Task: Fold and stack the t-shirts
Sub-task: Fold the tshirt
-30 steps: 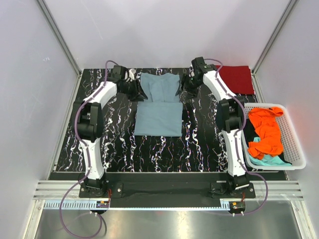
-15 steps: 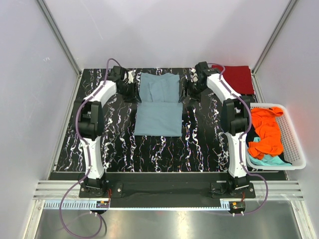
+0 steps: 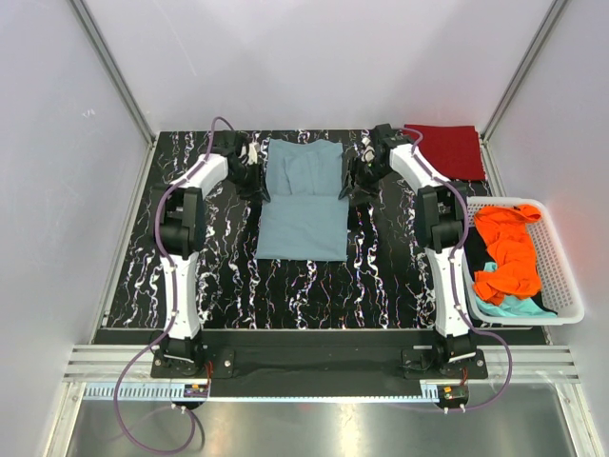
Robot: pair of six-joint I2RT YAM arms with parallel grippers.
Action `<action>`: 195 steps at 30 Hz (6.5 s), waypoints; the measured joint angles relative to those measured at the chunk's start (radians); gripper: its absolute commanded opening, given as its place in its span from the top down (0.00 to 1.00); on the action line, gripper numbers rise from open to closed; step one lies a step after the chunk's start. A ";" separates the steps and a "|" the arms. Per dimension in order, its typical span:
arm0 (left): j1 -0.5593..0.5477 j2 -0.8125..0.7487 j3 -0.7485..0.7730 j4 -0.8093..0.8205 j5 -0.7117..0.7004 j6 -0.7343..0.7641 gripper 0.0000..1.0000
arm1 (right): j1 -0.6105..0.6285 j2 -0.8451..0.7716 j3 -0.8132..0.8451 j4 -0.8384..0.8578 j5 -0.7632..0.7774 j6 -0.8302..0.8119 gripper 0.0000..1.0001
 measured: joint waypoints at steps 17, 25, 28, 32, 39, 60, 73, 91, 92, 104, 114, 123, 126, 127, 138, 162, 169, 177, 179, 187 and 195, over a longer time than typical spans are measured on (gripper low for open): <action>0.028 0.029 0.061 -0.008 0.005 -0.018 1.00 | -0.001 0.060 0.095 0.000 -0.034 0.024 0.77; 0.043 0.014 0.036 -0.014 -0.067 -0.023 0.96 | -0.004 0.105 0.174 0.001 -0.039 0.043 0.87; 0.046 -0.027 -0.003 -0.021 -0.087 -0.031 0.90 | -0.009 0.124 0.182 -0.003 -0.029 0.047 0.59; 0.047 -0.145 -0.098 -0.016 -0.050 -0.068 0.90 | -0.012 0.132 0.219 -0.082 0.068 0.014 0.44; -0.009 -0.396 -0.372 0.070 0.112 -0.150 0.94 | -0.002 -0.011 0.180 -0.155 0.130 -0.036 0.45; -0.080 -0.512 -0.850 0.214 0.047 -0.191 0.95 | 0.473 -0.135 -0.233 0.089 -0.071 0.201 0.80; -0.048 -0.542 -0.917 0.298 0.090 -0.183 0.95 | 0.465 -0.098 -0.298 0.138 -0.013 0.203 0.79; -0.045 -0.542 -0.919 0.301 0.098 -0.179 0.96 | 0.349 -0.369 -0.669 0.153 0.113 0.091 0.74; -0.045 -0.542 -0.919 0.301 0.098 -0.179 0.96 | 0.335 -0.379 -0.684 0.154 0.114 0.086 0.74; -0.043 -0.580 -0.940 0.275 0.077 -0.178 0.83 | 0.189 -0.537 -0.914 0.179 0.139 0.031 0.54; -0.027 -0.682 -0.842 0.192 0.094 -0.183 0.74 | 0.135 -0.615 -0.866 0.220 0.103 0.101 0.44; 0.005 -0.345 -0.496 0.315 0.193 -0.247 0.79 | 0.116 -0.388 -0.510 0.320 0.031 0.215 0.59; 0.014 -0.242 -0.439 0.347 0.214 -0.272 0.79 | 0.091 -0.302 -0.435 0.338 0.009 0.239 0.60; 0.017 -0.216 -0.426 0.357 0.219 -0.277 0.80 | 0.080 -0.272 -0.414 0.344 0.002 0.247 0.60; 0.095 -0.044 -0.287 0.389 0.259 -0.291 0.80 | -0.029 -0.044 -0.251 0.367 -0.097 0.298 0.56; 0.101 -1.001 -1.062 0.516 0.109 -0.478 0.48 | -0.111 -0.764 -1.082 0.526 -0.046 0.453 0.31; 0.043 -1.176 -1.490 0.606 0.020 -0.792 0.49 | 0.129 -0.999 -1.407 0.742 0.078 0.756 0.34; 0.008 -1.079 -1.500 0.805 -0.082 -0.966 0.54 | 0.224 -0.980 -1.542 0.992 0.217 0.949 0.40; 0.005 -1.032 -1.501 0.850 -0.095 -0.996 0.59 | 0.225 -0.947 -1.551 1.037 0.230 0.973 0.41; 0.002 -0.884 -1.482 0.982 -0.128 -1.070 0.59 | 0.235 -0.846 -1.553 1.174 0.274 1.019 0.44; 0.002 -0.831 -1.461 1.034 -0.142 -1.103 0.57 | 0.257 -0.829 -1.548 1.202 0.312 1.046 0.45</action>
